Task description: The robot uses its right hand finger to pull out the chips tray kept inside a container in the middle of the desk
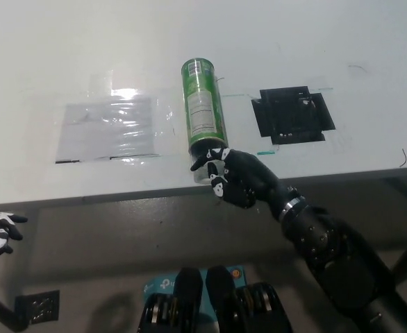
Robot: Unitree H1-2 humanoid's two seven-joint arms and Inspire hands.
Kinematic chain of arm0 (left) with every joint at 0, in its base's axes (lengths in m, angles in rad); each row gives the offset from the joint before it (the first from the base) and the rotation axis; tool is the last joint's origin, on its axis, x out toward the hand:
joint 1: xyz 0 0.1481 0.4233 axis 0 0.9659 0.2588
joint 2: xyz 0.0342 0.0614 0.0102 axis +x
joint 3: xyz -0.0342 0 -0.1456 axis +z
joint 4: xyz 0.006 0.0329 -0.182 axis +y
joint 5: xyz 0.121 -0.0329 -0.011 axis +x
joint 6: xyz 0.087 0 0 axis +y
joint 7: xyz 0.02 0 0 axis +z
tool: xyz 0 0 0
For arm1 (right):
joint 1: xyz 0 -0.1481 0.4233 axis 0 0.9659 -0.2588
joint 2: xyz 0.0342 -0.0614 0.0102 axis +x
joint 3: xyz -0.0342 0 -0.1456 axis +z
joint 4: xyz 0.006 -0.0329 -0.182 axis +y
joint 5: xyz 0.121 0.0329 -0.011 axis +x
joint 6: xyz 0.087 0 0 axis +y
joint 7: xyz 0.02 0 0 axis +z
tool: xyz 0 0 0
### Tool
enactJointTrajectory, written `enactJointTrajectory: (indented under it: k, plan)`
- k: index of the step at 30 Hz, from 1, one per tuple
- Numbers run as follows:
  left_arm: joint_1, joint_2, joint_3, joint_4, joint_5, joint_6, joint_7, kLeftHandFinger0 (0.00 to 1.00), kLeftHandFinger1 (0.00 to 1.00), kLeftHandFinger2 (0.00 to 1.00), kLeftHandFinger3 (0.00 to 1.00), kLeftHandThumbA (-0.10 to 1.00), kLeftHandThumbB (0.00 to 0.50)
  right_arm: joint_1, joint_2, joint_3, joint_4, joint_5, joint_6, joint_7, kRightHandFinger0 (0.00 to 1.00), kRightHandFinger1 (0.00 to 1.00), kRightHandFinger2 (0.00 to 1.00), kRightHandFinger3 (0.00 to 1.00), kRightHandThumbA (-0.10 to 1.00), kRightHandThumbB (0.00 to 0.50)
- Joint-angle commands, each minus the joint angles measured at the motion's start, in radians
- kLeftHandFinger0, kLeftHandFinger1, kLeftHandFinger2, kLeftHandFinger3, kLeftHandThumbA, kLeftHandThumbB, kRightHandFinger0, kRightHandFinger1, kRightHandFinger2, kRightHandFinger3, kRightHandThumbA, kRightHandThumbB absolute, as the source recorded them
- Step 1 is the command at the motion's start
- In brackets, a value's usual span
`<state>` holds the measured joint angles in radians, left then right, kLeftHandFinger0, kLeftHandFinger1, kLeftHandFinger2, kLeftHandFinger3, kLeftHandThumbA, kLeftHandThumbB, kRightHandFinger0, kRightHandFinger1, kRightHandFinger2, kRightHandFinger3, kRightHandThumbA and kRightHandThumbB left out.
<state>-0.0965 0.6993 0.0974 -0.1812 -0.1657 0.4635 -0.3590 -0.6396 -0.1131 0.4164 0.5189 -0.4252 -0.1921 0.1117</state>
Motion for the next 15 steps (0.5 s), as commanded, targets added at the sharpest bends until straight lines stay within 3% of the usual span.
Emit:
enactJointTrajectory:
  k: [1, 4, 8, 12, 15]
  plan:
    - [-0.025, 0.028, 0.007, -0.022, -0.003, 0.006, -0.015, 0.57, 0.63, 0.73, 0.86, 0.11, 0.000, -0.008, -0.011, 0.012, -0.013, -0.053, -0.023, -0.019, 0.00, 0.00, 0.64, 0.64, -0.10, 0.181]
    - [-0.026, 0.027, 0.006, -0.021, -0.007, 0.006, -0.012, 0.57, 0.63, 0.74, 0.87, 0.11, 0.000, 0.010, -0.027, 0.008, -0.029, -0.056, -0.012, -0.009, 0.00, 0.01, 0.65, 0.65, -0.10, 0.161]
    - [-0.029, 0.026, 0.009, -0.018, -0.001, 0.006, -0.014, 0.56, 0.62, 0.74, 0.87, 0.11, 0.000, 0.039, -0.050, 0.003, -0.044, -0.060, -0.028, -0.015, 0.00, 0.01, 0.58, 0.67, -0.10, 0.175]
    - [-0.030, 0.027, 0.007, -0.018, 0.003, 0.005, -0.016, 0.55, 0.62, 0.73, 0.88, 0.09, 0.000, 0.096, -0.075, 0.003, -0.105, -0.067, 0.010, 0.005, 0.00, 0.02, 0.68, 0.73, -0.10, 0.173]
    - [-0.031, 0.030, 0.003, -0.018, 0.010, 0.003, -0.017, 0.56, 0.63, 0.75, 0.88, 0.07, 0.000, 0.123, -0.077, -0.002, -0.126, -0.067, 0.020, 0.005, 0.00, 0.01, 0.68, 0.72, -0.10, 0.170]
